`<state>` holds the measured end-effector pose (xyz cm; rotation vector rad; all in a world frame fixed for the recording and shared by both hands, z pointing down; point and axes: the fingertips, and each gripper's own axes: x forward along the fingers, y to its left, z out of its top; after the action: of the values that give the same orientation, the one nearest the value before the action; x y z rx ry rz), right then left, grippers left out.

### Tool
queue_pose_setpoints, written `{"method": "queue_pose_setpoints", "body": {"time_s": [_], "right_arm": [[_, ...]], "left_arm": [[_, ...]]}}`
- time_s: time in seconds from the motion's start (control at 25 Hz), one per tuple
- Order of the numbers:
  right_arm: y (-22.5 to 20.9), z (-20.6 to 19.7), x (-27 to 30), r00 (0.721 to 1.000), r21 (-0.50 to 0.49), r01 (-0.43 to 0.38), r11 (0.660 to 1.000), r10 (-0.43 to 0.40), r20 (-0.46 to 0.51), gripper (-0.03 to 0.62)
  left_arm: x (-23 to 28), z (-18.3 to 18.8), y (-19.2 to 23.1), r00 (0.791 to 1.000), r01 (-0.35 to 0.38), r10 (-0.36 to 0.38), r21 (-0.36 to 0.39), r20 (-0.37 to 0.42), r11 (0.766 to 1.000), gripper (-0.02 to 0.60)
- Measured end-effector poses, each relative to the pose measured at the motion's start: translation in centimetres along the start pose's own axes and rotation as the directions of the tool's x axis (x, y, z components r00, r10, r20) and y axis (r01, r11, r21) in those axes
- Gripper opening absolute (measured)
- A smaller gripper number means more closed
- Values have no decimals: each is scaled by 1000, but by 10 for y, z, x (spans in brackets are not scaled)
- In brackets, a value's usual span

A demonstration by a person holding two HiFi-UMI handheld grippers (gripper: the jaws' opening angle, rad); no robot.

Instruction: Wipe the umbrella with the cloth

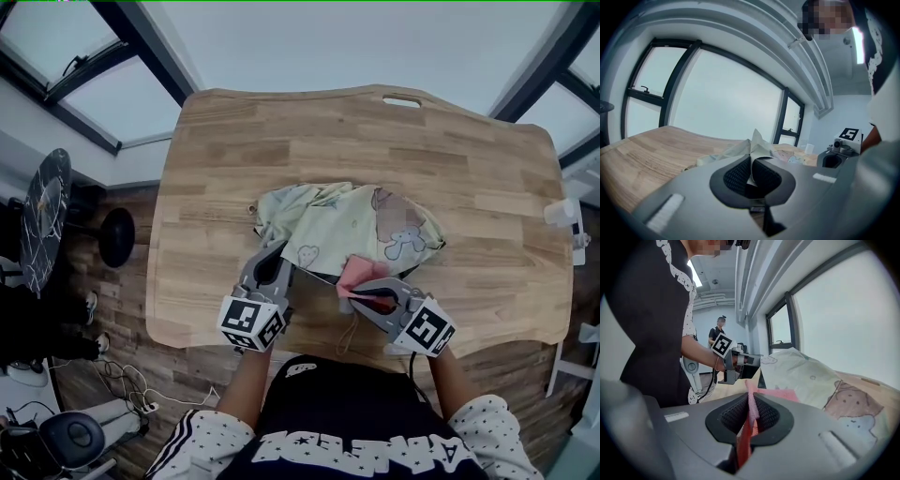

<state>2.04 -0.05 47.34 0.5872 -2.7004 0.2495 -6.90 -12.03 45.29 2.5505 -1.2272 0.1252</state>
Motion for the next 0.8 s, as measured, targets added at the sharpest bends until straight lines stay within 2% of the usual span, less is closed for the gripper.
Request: {"method": "queue_pose_setpoints", "body": {"time_s": [0.08, 0.24, 0.48, 0.68, 0.8], "right_arm": [[2, 9, -4, 1000, 0, -12, 1000, 12, 28, 26], [-2, 46, -24, 990, 33, -5, 999, 0, 144, 26], [-58, 79, -66, 977, 6, 148, 989, -147, 153, 27], [-126, 98, -85, 928, -78, 341, 937, -323, 184, 27], [-148, 103, -79, 931, -182, 360, 915, -337, 142, 27]], "left_arm": [[0, 0, 0, 1000, 2, -2, 1, 0, 1000, 0], [-1, 0, 0, 1000, 3, -3, -1, 1, 1000, 0], [-1, 2, -3, 1000, 8, -8, 4, 4, 1000, 0], [-2, 2, -5, 1000, 2, -2, 6, 1, 1000, 0], [-3, 4, -6, 1000, -1, 1, 8, 0, 1000, 0]]}}
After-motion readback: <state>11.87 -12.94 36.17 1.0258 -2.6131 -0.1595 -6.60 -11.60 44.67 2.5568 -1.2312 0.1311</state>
